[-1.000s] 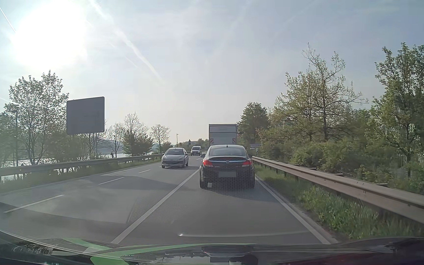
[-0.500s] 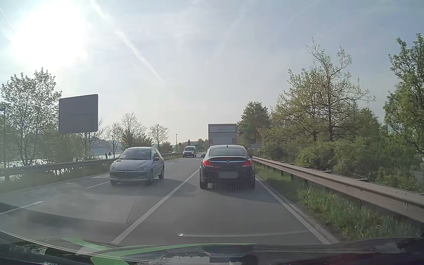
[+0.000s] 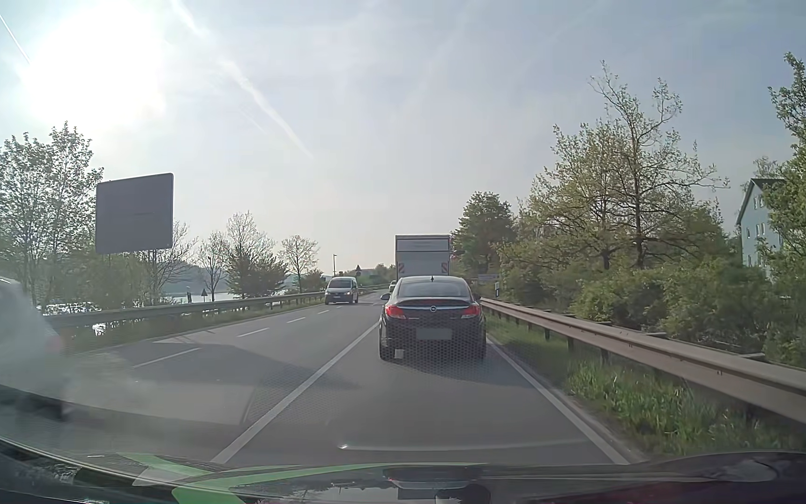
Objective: Follow the waypoints while adhering to traffic rules and regulations
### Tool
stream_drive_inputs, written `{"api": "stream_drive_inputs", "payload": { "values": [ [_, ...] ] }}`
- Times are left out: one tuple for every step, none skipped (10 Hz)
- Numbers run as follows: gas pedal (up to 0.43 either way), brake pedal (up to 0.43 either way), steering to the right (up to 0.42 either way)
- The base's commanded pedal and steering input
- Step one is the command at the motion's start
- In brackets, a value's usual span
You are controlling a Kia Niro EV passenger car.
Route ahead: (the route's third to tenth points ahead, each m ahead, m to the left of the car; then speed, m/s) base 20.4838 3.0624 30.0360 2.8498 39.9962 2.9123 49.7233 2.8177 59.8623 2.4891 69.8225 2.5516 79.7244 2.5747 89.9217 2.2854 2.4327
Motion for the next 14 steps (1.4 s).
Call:
{"api": "stream_drive_inputs", "payload": {
  "values": [
    [0.000, 0.000, 0.000],
    [0.000, 0.000, -0.001],
    [0.000, 0.000, -0.001],
    [0.000, 0.000, -0.001],
    [0.000, 0.000, -0.001],
    [0.000, 0.000, -0.001],
    [0.000, 0.000, 0.000],
    [0.000, 0.000, 0.000],
    [0.000, 0.000, 0.000],
    [0.000, 0.000, 0.000],
    [0.000, 0.000, 0.000],
    [0.000, 0.000, 0.000],
    [0.000, 0.000, 0.000],
    [0.000, 0.000, 0.000]
  ]
}}
